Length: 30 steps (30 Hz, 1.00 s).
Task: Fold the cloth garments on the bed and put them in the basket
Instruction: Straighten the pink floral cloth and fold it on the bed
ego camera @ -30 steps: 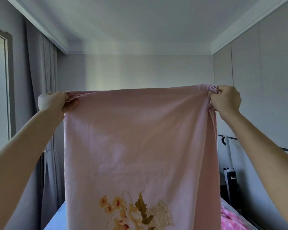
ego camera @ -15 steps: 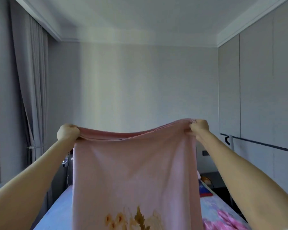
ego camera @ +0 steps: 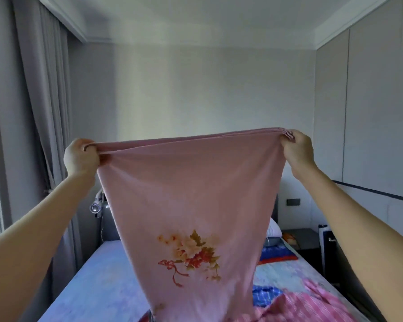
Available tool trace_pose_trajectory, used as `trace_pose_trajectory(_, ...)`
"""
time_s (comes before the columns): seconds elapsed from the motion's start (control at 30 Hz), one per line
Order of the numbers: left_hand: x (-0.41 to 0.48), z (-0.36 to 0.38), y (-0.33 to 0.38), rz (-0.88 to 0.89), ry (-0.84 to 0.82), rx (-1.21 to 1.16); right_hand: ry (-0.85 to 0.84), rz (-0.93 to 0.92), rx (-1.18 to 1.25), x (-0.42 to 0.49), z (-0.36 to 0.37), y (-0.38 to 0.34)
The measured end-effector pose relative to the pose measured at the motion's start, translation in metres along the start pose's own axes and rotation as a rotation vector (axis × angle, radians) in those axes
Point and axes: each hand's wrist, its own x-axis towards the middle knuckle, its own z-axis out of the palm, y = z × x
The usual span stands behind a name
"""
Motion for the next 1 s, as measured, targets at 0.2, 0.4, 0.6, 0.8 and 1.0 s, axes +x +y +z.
trace_pose_trajectory(0.2, -0.079, -0.082, 0.024, -0.08, -0.151, -0.086, -0.144, 0.216, 0.289, -0.101, -0.074, -0.008)
trace_pose_trajectory(0.4, -0.165, -0.176, 0.027, -0.333, -0.635, 0.344, -0.236, 0.518, 0.258, -0.228, -0.137, 0.02)
trace_pose_trajectory(0.6, -0.269, -0.258, -0.049, -0.62, -0.928, 0.73, -0.455, 0.807, 0.014, -0.378, -0.2, 0.063)
trace_pose_trajectory(0.8, -0.363, -0.333, -0.074, -0.732, -1.024, 0.949, -0.761, 0.865, -0.254, -0.469, -0.262, 0.078)
trace_pose_trajectory(1.0, -0.448, -0.387, -0.046, -0.729, -0.861, 0.974, -0.857, 0.849, -0.243, -0.528, -0.328, 0.054)
